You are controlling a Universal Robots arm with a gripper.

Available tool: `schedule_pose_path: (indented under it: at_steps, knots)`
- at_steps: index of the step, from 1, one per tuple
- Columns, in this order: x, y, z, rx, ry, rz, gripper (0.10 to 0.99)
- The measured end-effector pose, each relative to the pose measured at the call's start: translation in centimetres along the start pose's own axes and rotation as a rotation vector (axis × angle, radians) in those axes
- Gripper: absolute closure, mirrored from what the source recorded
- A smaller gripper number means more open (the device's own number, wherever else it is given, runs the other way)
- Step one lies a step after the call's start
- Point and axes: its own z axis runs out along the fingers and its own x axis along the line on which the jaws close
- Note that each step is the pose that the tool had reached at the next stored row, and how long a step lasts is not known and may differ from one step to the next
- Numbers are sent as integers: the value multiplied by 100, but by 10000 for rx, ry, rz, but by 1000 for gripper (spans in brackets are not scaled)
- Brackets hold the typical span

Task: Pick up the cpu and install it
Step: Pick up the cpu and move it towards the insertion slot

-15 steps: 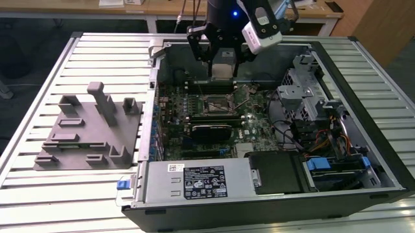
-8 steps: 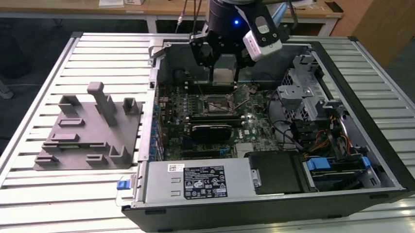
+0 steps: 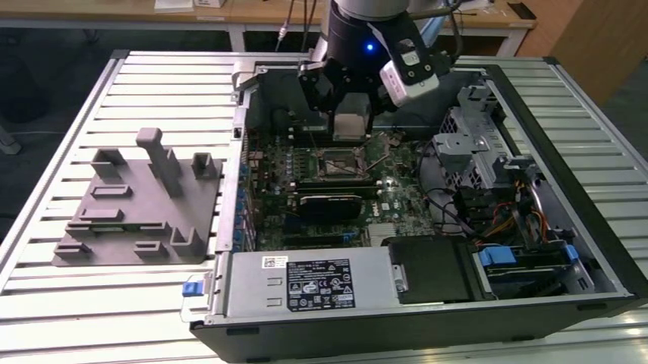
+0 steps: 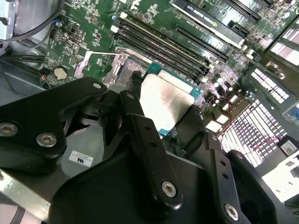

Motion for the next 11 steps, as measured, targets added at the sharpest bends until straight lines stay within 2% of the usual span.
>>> schedule_pose_path:
  at_steps: [11]
  knots:
    - [-26, -6, 201, 7, 78, 6, 545]
